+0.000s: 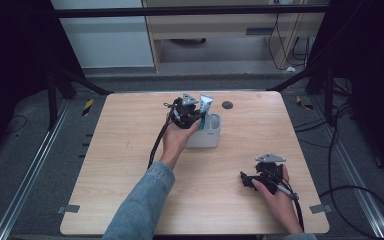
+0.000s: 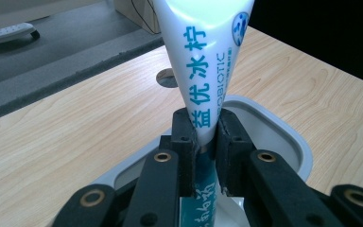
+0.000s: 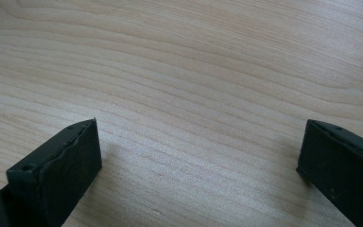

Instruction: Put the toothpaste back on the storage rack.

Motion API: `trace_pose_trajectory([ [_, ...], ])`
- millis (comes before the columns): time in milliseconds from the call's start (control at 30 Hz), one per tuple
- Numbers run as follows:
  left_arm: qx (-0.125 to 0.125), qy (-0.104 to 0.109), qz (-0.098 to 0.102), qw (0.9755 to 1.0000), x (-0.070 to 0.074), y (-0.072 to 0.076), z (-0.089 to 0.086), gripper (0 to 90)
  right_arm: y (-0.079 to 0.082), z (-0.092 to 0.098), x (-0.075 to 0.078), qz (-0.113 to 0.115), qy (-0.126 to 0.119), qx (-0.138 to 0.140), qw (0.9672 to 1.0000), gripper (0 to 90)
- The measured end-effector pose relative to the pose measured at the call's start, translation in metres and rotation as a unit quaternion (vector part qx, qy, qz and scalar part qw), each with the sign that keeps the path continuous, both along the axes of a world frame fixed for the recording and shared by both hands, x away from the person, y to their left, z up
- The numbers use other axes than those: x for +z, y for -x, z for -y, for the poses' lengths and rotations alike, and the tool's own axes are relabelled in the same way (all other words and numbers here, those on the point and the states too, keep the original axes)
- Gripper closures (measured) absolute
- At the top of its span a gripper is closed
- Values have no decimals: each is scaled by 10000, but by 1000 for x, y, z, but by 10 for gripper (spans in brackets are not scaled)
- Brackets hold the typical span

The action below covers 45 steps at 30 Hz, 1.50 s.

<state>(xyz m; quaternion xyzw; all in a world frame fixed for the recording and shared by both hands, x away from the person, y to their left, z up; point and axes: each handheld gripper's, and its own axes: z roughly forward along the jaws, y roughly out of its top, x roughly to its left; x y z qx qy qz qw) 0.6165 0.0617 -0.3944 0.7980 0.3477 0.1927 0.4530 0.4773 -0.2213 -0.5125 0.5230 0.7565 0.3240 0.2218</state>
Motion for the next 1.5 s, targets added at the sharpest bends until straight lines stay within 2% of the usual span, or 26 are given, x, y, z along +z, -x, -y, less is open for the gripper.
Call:
trace_pose_trajectory([
  [367, -23, -108, -41, 9999, -6, 3, 0, 792, 0, 0, 0, 1, 13, 4, 10000, 4],
  [600, -80, -202, 16, 9998, -4, 8, 2, 791, 0, 0, 0, -1, 13, 4, 10000, 5],
  [933, -63, -178, -16, 9998, -5, 7, 4, 790, 0, 0, 0, -1, 12, 3, 10000, 4],
  [1233, -7, -180, -150, 9997, -3, 5, 5, 787, 0, 0, 0, -6, 1, 2, 10000, 4],
  [1333, 16, -232, -217, 9995, -1, 4, 7, 786, 0, 0, 0, -1, 2, 0, 10000, 4],
  [1500, 17, -369, -218, 9991, 1, 2, 12, 785, 0, 0, 0, -1, 5, 1, 10000, 4],
])
